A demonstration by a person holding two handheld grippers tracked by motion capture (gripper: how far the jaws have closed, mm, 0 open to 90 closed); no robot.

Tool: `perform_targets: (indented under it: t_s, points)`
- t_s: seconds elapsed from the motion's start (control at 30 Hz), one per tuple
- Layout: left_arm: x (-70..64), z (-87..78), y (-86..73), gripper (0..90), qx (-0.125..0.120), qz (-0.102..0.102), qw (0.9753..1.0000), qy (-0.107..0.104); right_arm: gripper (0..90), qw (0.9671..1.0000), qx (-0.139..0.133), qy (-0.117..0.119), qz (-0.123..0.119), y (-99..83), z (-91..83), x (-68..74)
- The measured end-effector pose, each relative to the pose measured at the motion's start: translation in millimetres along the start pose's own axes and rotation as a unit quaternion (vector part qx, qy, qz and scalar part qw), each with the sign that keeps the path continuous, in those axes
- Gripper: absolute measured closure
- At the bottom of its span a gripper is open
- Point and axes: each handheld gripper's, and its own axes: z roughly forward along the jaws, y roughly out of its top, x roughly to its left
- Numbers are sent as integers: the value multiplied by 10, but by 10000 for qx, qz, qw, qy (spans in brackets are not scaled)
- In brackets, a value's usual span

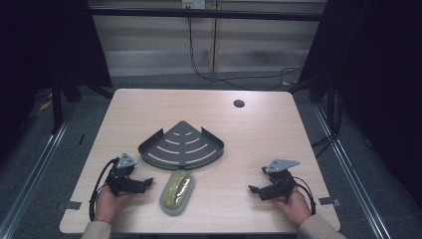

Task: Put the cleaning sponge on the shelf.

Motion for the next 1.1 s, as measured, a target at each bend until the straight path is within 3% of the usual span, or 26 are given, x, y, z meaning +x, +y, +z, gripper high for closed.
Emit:
perform_targets:
  t_s: [0.07, 0.13, 0.27, 0.37, 0.53, 0.87, 1.1]
  points:
    - [-6, -1, 12, 96, 42, -31, 10000, -15, 116, 10000, 1, 1, -5, 0, 0, -1]
    - [-16, -14, 58, 105, 286, -47, 9996, 36, 116, 10000, 1, -1, -2, 0, -1, -1]
    - [-41, -33, 101, 141, 495, -110, 9987, 29, 116, 10000, 0, 0, -2, 0, 0, -1]
    - [-49, -56, 151, 164, 764, -169, 9969, -73, 116, 10000, 2, 2, -1, 0, -1, -1]
    - [-102, -96, 240, 220, 1200, -40, 9926, -192, 116, 10000, -2, 8, -7, -1, 0, -2]
    - [-172, -219, 483, 256, 1563, -253, 9864, -451, 116, 10000, 7, -2, 5, -1, -2, 0]
    - [-286, -263, 654, 278, 1754, -135, 9825, -606, 116, 10000, 10, -3, 9, 0, -1, 0]
